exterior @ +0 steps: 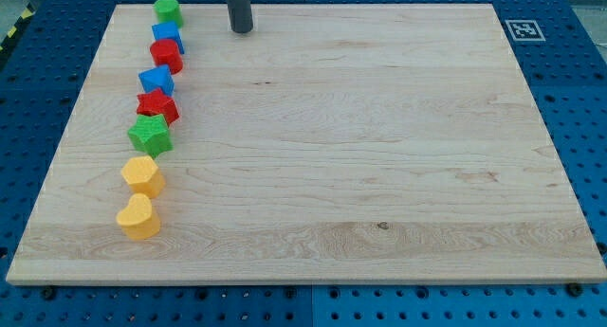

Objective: Push the green circle to the top center

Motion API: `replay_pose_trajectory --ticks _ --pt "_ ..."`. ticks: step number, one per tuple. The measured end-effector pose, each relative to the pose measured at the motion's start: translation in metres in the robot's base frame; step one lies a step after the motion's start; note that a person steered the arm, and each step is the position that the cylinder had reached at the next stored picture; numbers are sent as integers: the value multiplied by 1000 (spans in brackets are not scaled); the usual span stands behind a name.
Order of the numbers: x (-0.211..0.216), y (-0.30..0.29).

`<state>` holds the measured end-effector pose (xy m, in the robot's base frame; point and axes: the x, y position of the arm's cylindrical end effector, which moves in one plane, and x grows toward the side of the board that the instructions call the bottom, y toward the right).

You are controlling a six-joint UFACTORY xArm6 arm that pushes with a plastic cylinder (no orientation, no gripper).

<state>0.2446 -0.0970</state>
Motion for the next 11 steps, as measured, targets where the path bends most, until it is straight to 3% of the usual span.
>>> replay_pose_trajectory --ticks 1,3,5,8,10,11 --pt "0 0" --pt "-53 -16" --pt "-53 -99" --pt "-53 -111" --pt "-53 -208" --pt "-52 -207"
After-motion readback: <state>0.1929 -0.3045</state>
